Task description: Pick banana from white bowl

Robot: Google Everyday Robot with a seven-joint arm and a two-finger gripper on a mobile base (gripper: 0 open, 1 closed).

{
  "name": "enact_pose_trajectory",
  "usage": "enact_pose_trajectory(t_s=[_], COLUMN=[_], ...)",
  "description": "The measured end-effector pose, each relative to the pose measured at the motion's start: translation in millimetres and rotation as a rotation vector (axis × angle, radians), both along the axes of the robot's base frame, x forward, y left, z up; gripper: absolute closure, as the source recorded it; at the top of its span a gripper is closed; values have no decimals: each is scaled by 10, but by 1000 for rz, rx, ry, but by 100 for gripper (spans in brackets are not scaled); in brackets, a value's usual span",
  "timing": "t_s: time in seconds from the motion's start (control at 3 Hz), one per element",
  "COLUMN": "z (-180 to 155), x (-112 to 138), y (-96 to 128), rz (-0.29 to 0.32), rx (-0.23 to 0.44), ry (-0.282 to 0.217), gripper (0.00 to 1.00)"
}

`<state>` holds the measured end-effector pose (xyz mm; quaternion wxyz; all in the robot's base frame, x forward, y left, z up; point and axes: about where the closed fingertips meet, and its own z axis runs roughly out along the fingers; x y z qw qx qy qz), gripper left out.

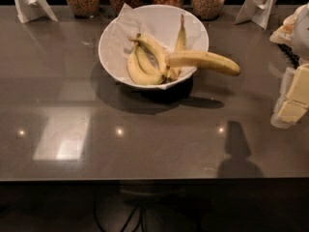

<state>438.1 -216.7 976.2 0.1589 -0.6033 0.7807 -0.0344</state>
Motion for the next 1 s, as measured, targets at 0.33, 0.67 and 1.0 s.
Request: enact_pose_trajectory(t_s=[0.33, 0.67, 1.0], z=[0, 26, 37], x=[0, 71, 234], y=[0, 108, 328], rz=[0, 19, 58], rx=[0, 53, 137], ry=[0, -42, -117], gripper=[0, 0, 0])
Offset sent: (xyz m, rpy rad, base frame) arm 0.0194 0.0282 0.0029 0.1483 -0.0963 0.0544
